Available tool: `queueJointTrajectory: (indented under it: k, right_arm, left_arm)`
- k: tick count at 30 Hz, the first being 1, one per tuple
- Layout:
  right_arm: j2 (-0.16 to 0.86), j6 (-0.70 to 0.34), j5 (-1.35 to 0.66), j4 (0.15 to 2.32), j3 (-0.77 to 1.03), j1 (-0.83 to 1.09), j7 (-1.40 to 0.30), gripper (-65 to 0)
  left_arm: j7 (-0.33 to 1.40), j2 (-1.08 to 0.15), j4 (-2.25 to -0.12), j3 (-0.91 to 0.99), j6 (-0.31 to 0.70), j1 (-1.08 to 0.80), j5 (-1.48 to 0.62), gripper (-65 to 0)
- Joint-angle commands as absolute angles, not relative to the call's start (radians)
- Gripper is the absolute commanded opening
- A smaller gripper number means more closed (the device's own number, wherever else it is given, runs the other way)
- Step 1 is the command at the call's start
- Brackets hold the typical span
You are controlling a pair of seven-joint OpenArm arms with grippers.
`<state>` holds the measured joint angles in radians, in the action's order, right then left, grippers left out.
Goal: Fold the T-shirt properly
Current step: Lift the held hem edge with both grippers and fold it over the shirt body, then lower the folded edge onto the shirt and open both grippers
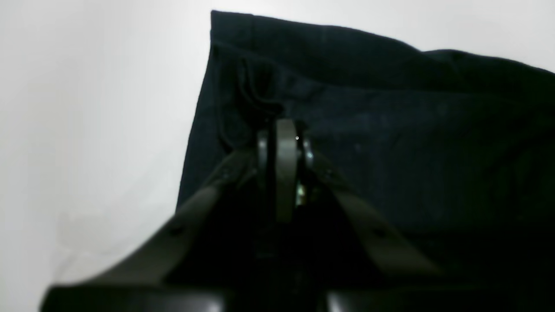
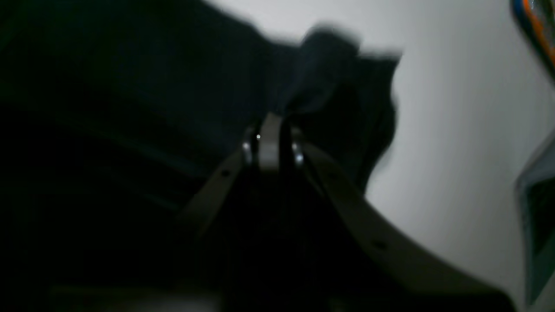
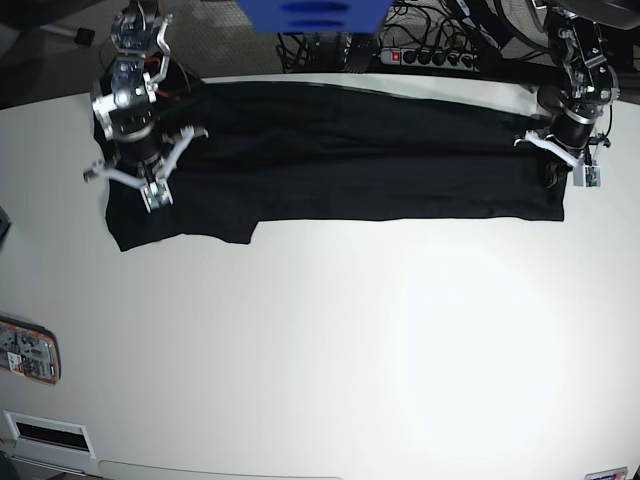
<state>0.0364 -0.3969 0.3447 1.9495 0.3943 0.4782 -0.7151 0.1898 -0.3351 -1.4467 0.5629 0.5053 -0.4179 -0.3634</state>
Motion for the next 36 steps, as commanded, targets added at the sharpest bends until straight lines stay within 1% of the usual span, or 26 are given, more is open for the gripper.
queueJointTrajectory:
  k: [1,3,7,13,19,24,25,26,28,29,31,33,36]
  right_arm:
    - [0.045,-0.387,0.349,1.971,0.401,0.486,-0.688,-65.0]
    - [0.045,-0.387,0.361,1.971,0.403,0.504,-0.664,-65.0]
    - [0.042,-0.387,0.47,1.972,0.401,0.541,-0.63,-65.0]
    - [0.041,-0.387,0.556,1.972,0.401,0.529,-0.615,-65.0]
    - [0.041,-0.387,0.57,1.965,0.401,0.522,-0.624,-65.0]
    - [0.044,-0.389,0.568,1.962,0.39,0.522,-0.625,-65.0]
    - [0.045,-0.389,0.568,1.962,0.39,0.522,-0.625,-65.0]
    - [0.047,-0.389,0.568,1.962,0.39,0.522,-0.625,-63.7]
    - [0.061,-0.412,0.568,1.962,0.384,0.518,-0.624,-55.4]
    - [0.073,-0.452,0.567,1.962,0.378,0.509,-0.625,-51.6]
    - [0.085,-0.541,0.567,1.96,0.378,0.487,-0.625,-44.9]
    - [0.084,-0.582,0.567,1.96,0.386,0.467,-0.625,-40.4]
    - [0.084,-0.584,0.568,1.962,0.386,0.461,-0.625,-36.9]
  left_arm:
    - [0.186,-0.348,-1.457,0.565,0.509,-0.414,-0.371,-65.0]
    - [0.186,-0.349,-1.457,0.565,0.509,-0.412,-0.371,-65.0]
    - [0.186,-0.349,-1.457,0.57,0.509,-0.41,-0.371,-65.0]
    - [0.186,-0.349,-1.457,0.568,0.509,-0.41,-0.371,-65.0]
    - [0.186,-0.351,-1.455,0.57,0.509,-0.41,-0.366,-65.0]
    - [0.185,-0.348,-1.455,0.568,0.509,-0.41,-0.259,-65.0]
    - [0.185,-0.348,-1.455,0.567,0.509,-0.41,-0.248,-61.2]
    - [0.183,-0.346,-1.455,0.567,0.509,-0.41,-0.236,-59.9]
    - [0.182,-0.349,-1.455,0.565,0.51,-0.41,-0.229,-62.7]
    - [0.171,-0.351,-1.455,0.565,0.513,-0.41,-0.229,-64.4]
    - [0.148,-0.351,-1.455,0.565,0.515,-0.412,-0.213,-65.0]
    - [0.139,-0.351,-1.455,0.565,0.515,-0.412,-0.197,-65.0]
    - [0.137,-0.351,-1.457,0.565,0.515,-0.415,-0.188,-65.0]
